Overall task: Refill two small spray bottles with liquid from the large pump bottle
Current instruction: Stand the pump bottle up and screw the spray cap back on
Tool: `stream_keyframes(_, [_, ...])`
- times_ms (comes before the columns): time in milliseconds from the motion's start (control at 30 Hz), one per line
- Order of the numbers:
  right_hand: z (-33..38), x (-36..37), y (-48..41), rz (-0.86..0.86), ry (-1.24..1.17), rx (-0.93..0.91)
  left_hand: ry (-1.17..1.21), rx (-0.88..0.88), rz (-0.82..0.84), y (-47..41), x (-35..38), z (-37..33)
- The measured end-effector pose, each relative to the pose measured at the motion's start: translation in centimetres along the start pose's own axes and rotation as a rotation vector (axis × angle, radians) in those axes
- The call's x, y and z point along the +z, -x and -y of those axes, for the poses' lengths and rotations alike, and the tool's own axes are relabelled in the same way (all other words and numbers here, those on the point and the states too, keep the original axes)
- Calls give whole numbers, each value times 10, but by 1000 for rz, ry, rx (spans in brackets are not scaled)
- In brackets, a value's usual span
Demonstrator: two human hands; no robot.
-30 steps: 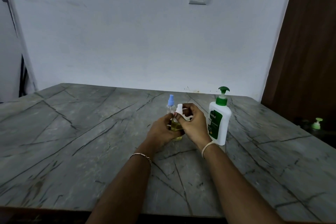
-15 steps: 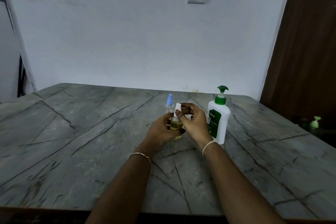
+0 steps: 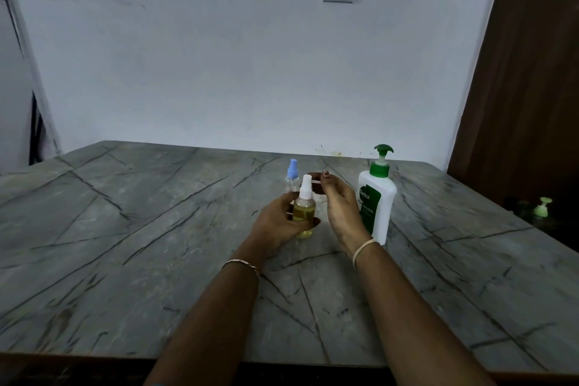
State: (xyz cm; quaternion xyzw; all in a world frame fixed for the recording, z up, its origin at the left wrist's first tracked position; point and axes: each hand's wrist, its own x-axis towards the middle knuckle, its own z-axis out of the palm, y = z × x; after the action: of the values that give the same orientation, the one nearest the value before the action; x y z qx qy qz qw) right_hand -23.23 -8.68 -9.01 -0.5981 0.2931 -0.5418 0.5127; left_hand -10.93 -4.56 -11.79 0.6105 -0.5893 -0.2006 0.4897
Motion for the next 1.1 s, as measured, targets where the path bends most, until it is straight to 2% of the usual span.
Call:
stream_keyframes(167, [3, -5, 2, -76, 22, -87, 29, -27, 13, 1, -1, -3])
stream_keyframes(367, [-5, -2, 1, 142, 151, -116, 65, 0, 31, 3, -2, -2])
stream_keyframes(567, [-7, -1, 2, 42, 245, -195, 47, 16, 33, 3, -2, -6])
stream_keyframes(833, [-10, -4, 0, 104, 207, -138, 98, 6, 22, 5, -3, -9])
stream_keyframes(1100, [-14, 2, -4, -5, 434, -185, 116, -23, 61, 7, -3, -11])
